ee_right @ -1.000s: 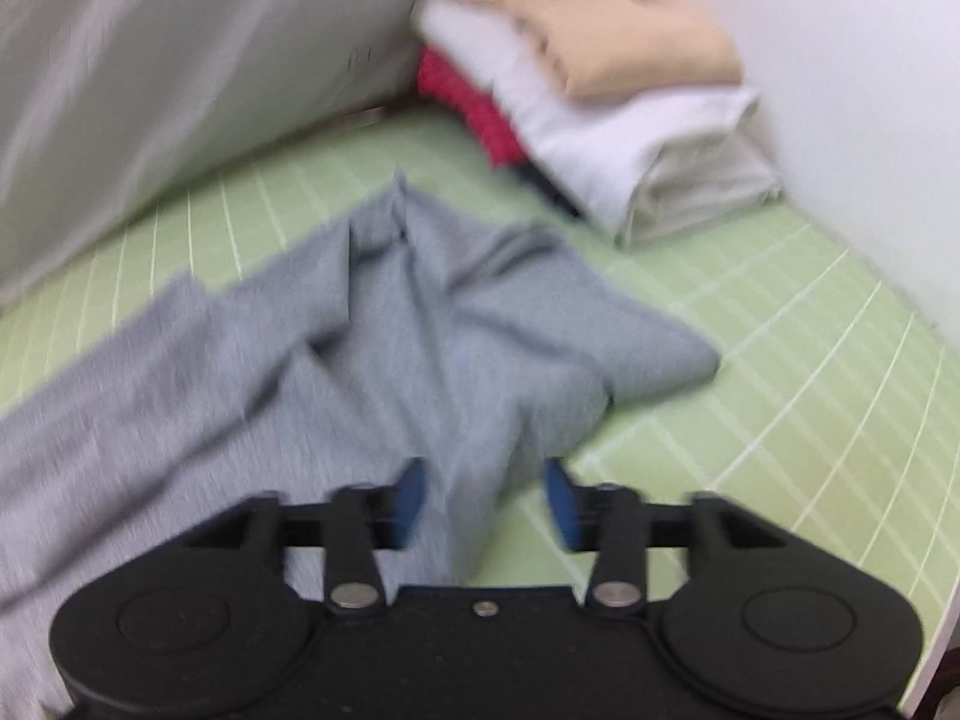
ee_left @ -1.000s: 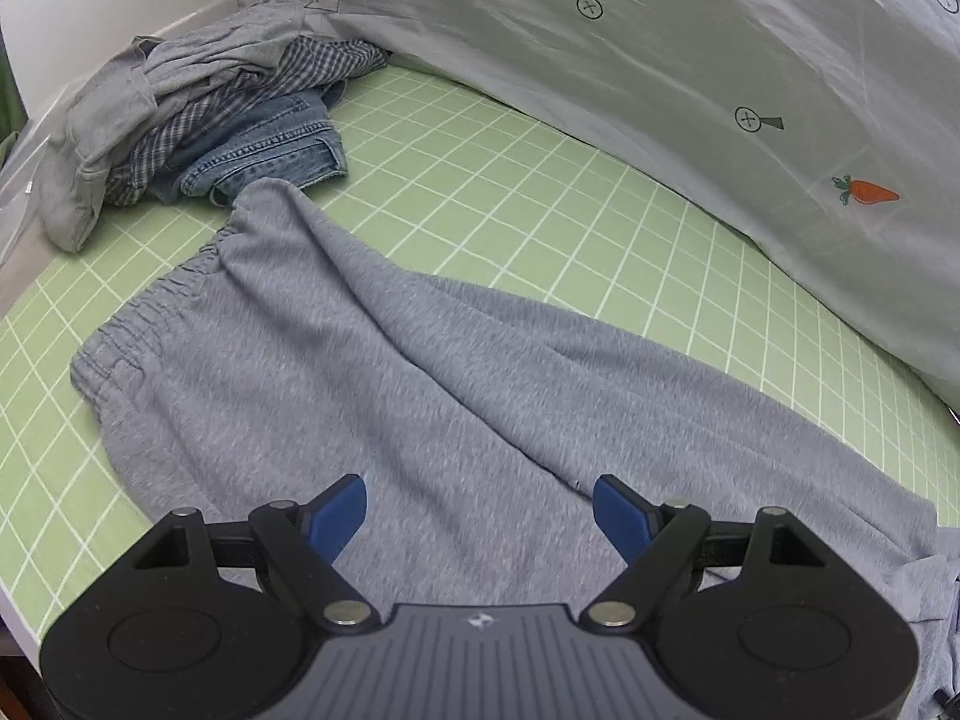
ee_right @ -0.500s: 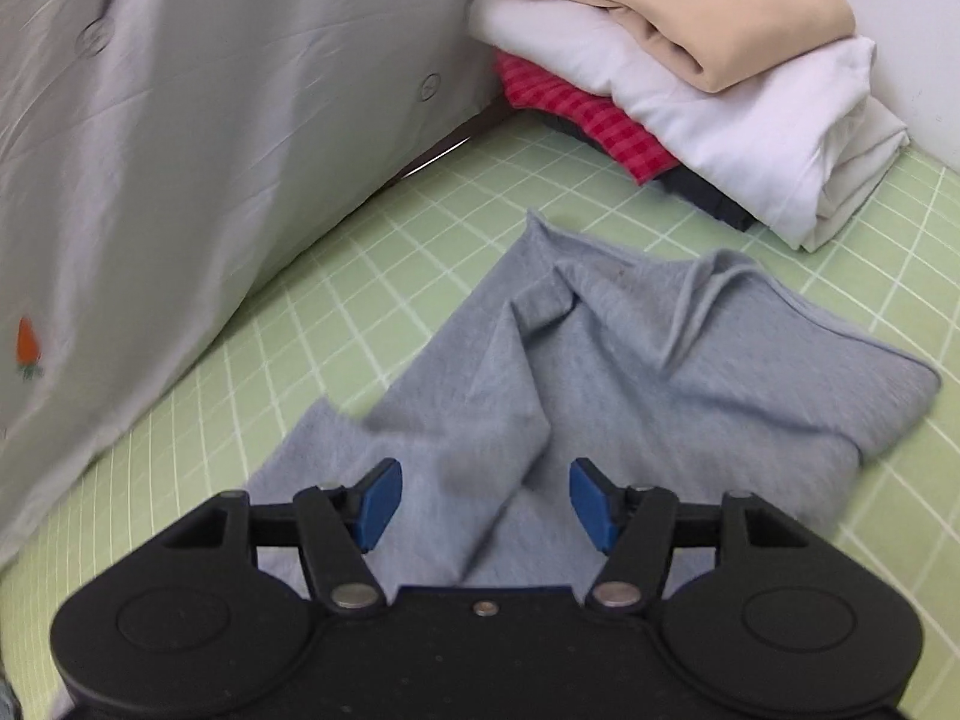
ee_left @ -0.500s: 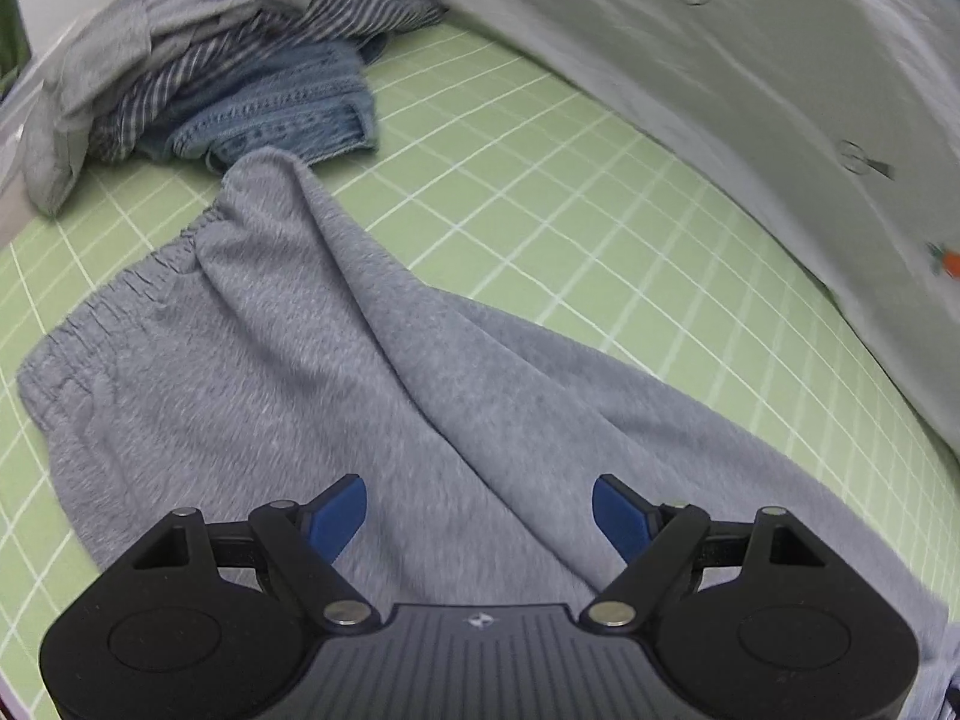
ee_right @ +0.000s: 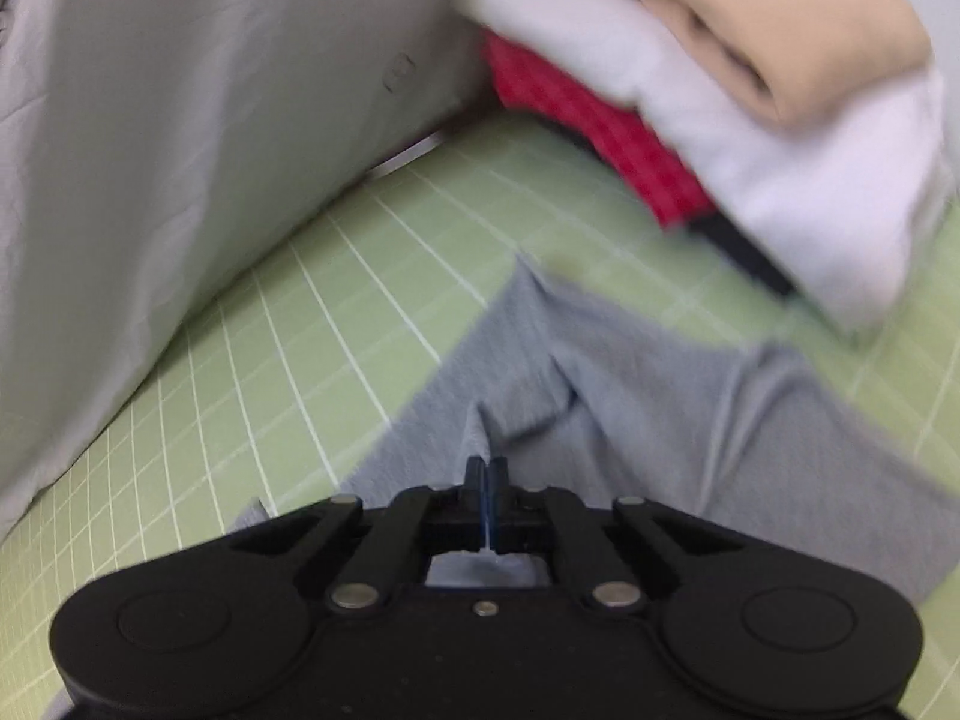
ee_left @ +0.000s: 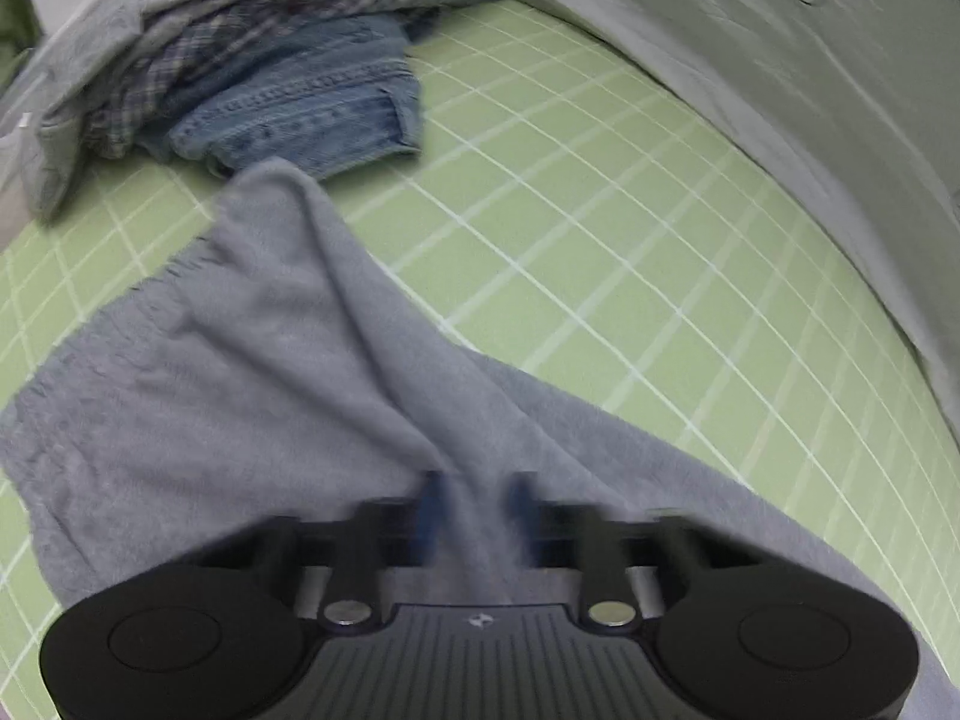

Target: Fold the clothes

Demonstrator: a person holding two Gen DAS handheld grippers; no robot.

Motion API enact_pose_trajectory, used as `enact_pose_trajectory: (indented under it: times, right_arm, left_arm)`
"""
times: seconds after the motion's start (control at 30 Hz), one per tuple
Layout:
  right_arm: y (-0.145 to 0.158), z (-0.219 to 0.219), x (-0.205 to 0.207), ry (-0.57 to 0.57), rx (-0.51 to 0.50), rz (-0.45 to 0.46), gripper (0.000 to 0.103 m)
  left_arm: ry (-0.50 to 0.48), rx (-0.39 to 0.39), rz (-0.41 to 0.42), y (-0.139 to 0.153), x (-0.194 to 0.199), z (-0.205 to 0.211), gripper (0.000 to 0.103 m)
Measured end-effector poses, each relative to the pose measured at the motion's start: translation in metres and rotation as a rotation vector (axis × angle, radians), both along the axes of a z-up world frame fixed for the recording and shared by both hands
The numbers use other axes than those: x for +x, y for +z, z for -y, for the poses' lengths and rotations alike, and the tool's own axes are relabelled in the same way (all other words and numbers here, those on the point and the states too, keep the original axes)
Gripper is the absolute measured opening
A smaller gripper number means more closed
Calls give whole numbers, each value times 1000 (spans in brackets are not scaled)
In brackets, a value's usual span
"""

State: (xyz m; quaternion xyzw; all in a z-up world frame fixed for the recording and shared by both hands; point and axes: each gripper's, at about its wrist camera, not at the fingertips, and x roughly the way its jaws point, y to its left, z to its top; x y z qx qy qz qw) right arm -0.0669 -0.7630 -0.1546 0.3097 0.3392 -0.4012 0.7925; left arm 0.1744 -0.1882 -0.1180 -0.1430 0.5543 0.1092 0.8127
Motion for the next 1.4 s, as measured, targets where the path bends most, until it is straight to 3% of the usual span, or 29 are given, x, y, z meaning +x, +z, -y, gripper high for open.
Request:
enact_pose_trajectory:
  times: [0.1,0.23,0.4,0.5,0.53,0.6,0.63,0.67,0.7,0.73,0.83,0.97,1.13,1.27,1.4]
  right_arm:
    - [19,9,12,7,-85,12,0]
    - [33,32,25,-16,-115,57,0]
    - [27,43,27,-38,-94,116,0]
    - [19,45,30,-23,-76,126,2]
    - [17,46,30,-29,-61,123,7]
    - [17,40,28,-40,-59,105,38]
    - [18,35,26,-43,-71,92,63]
    - [18,28,22,-39,-94,76,70]
    - [18,19,19,-24,-112,57,70]
    - [18,9,15,1,-118,34,70]
    - [14,-23,2,81,-132,-30,73]
    - [6,-69,-17,171,-129,-99,77]
    - [-5,-117,-30,221,-26,-137,77]
    - [0,-150,-33,242,3,-155,77]
    - [13,-181,-36,261,-17,-172,77]
  left_arm:
    - [53,-57,39,4,5,-11,0]
    - [100,-77,82,14,12,-19,0]
    - [125,-29,133,23,21,-32,0]
    - [114,-50,177,31,25,-40,5]
    - [105,-37,188,34,25,-39,10]
    - [74,6,199,39,23,-35,43]
    - [52,33,192,39,20,-32,51]
    - [30,61,185,39,17,-28,64]
    - [8,88,178,39,13,-24,73]
    - [-13,114,170,39,10,-21,75]
    - [-56,163,104,29,-5,-21,77]
    - [-40,210,26,16,-27,-38,79]
    - [64,228,15,10,-59,-77,82]
    - [88,242,7,4,-69,-106,86]
    - [78,179,-20,-10,-67,-127,87]
